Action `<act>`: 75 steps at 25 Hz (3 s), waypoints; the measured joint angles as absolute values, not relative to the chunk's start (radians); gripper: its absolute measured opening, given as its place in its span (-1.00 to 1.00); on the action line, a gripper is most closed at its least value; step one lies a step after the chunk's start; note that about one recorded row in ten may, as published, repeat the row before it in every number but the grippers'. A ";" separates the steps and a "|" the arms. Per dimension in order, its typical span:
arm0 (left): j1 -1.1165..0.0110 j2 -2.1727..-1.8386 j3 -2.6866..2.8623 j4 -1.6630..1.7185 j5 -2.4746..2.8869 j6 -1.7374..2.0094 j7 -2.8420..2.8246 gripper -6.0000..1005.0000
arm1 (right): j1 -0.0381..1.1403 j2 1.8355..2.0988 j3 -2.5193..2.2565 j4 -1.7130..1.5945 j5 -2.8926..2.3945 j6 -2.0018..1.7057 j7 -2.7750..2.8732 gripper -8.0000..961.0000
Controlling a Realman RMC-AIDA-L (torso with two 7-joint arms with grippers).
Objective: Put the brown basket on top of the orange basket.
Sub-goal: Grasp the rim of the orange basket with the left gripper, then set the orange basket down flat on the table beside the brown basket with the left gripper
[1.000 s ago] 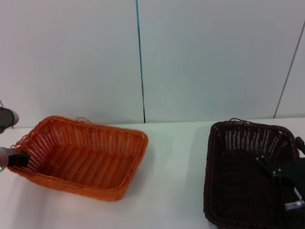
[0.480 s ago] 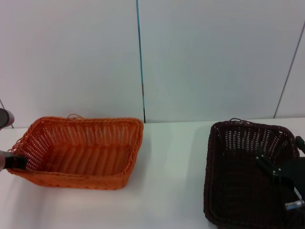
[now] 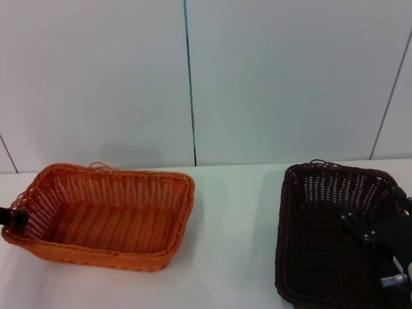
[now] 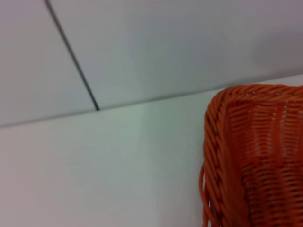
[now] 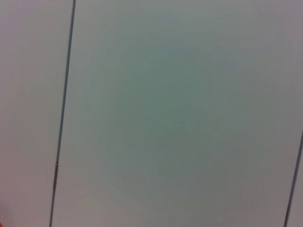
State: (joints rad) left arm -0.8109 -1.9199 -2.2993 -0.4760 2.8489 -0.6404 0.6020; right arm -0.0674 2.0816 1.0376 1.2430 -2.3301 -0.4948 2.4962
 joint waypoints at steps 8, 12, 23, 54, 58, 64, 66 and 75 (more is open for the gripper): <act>-0.819 -1.867 -2.370 -0.565 2.847 -0.874 0.590 -0.59 | -0.063 2.081 1.017 1.230 -2.330 -0.493 2.492 0.92; -0.841 -1.839 -2.422 -0.615 2.847 -0.977 0.586 -0.60 | -0.058 2.082 1.012 1.216 -2.330 -0.492 2.497 0.92; -0.887 -1.760 -2.504 -0.619 2.835 -1.171 0.560 -0.64 | -0.049 2.083 0.985 1.187 -2.330 -0.494 2.501 0.92; -0.713 -1.704 -2.653 -0.604 2.314 -1.362 0.590 -0.64 | 0.014 2.079 0.966 1.136 -2.330 -0.492 2.497 0.92; -0.671 -1.779 -2.653 -0.652 2.255 -1.343 0.603 -0.64 | 0.010 2.079 0.965 1.140 -2.330 -0.492 2.495 0.92; -0.615 -1.889 -2.648 -0.740 2.232 -1.307 0.626 -0.64 | 0.005 2.077 0.965 1.151 -2.333 -0.492 2.494 0.92; -0.604 -1.910 -2.650 -0.748 2.231 -1.300 0.637 -0.64 | 0.005 2.077 0.964 1.156 -2.334 -0.492 2.493 0.92; -0.545 -1.987 -2.657 -0.745 2.136 -1.252 0.710 -0.63 | -0.001 2.077 0.955 1.169 -2.336 -0.491 2.493 0.92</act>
